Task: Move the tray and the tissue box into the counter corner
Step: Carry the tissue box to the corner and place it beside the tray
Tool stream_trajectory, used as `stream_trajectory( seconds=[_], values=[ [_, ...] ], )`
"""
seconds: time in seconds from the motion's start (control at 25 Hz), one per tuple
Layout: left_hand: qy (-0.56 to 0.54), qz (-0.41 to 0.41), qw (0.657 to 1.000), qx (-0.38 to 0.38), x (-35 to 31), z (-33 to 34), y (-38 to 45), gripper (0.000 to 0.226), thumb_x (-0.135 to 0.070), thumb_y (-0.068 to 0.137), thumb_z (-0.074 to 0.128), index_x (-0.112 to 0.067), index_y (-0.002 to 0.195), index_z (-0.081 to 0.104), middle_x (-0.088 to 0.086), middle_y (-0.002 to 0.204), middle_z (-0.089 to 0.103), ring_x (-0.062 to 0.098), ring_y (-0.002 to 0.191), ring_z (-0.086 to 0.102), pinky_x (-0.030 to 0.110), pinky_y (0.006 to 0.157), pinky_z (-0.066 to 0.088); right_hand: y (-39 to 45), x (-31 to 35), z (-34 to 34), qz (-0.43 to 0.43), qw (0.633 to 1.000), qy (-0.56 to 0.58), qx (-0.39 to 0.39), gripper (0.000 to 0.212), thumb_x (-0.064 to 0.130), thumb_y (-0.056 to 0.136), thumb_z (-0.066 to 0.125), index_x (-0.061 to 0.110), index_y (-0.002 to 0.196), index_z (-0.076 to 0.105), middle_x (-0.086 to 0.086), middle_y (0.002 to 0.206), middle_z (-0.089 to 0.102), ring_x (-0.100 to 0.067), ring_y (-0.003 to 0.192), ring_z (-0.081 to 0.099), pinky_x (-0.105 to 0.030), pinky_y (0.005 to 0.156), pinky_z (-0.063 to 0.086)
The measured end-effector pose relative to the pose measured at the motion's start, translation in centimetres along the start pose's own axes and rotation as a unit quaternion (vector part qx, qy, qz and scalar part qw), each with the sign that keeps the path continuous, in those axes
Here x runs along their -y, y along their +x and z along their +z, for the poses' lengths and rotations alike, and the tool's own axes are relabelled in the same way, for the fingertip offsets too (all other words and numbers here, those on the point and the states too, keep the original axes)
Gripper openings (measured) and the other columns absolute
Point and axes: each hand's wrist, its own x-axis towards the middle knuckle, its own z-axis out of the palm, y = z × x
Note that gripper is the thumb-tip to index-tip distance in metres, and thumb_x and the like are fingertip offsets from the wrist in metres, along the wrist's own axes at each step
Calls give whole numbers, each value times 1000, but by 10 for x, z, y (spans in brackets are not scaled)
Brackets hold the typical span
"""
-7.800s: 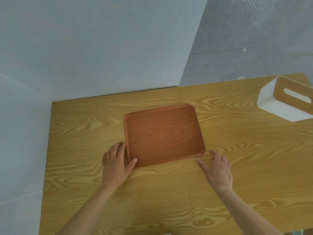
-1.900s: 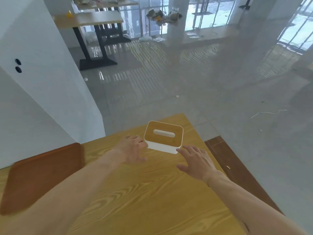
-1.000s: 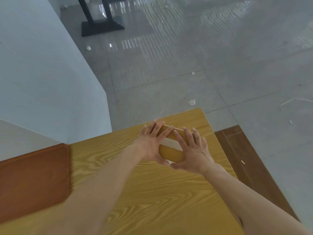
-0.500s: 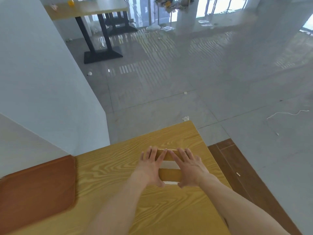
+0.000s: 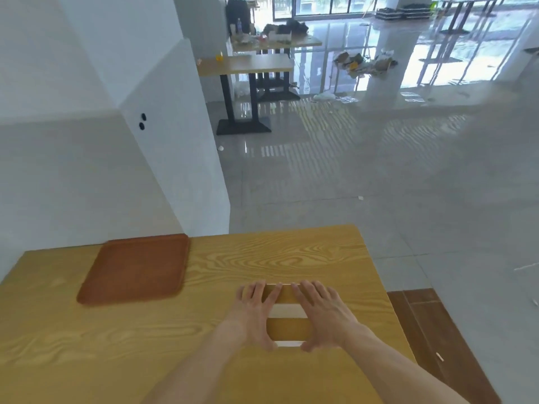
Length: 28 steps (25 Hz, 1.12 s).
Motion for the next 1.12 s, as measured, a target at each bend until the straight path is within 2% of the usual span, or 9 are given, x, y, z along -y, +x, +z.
stream_trajectory(
  seconds=[0.2, 0.36, 0.52, 0.84, 1.12],
  values=[
    [-33, -78, 994, -67, 22, 25, -64, 132, -78, 50, 59, -36, 150, -16, 13, 156, 9, 33, 142, 7, 51, 119, 2, 5, 41, -9, -108, 993, -19, -42, 136, 76, 60, 70, 17, 157, -4, -10, 162, 13, -33, 147, 8, -52, 122, 6],
    [-49, -157, 984, -67, 46, 43, -124, 132, -78, 51, 60, -35, 150, -16, 11, 155, 9, 33, 142, 9, 53, 119, 3, 16, 93, -18, -199, 978, -42, -44, 134, 81, 62, 65, 17, 158, -4, -10, 162, 10, -31, 148, 6, -50, 123, 2],
    [-74, -223, 970, -65, 72, 62, -183, 129, -79, 52, 59, -38, 149, -16, 10, 155, 7, 33, 141, 7, 55, 119, 3, 28, 156, -25, -270, 960, -64, -45, 131, 81, 62, 63, 18, 157, -1, -7, 161, 12, -31, 146, 9, -49, 123, 5],
    [-114, -331, 932, -95, 141, 114, -324, 130, -76, 57, 64, -33, 153, -11, 12, 158, 9, 35, 145, 10, 56, 119, 7, 43, 325, -31, -378, 917, -119, -53, 126, 79, 63, 63, 16, 156, 4, -8, 158, 18, -32, 143, 18, -49, 121, 13],
    [-135, -384, 908, -97, 207, 172, -441, 128, -72, 60, 68, -30, 154, -9, 12, 159, 10, 34, 146, 10, 57, 118, 8, 49, 478, -8, -423, 895, -131, -47, 128, 80, 58, 58, 18, 156, 5, -8, 161, 18, -32, 145, 17, -48, 121, 14]
  ],
)
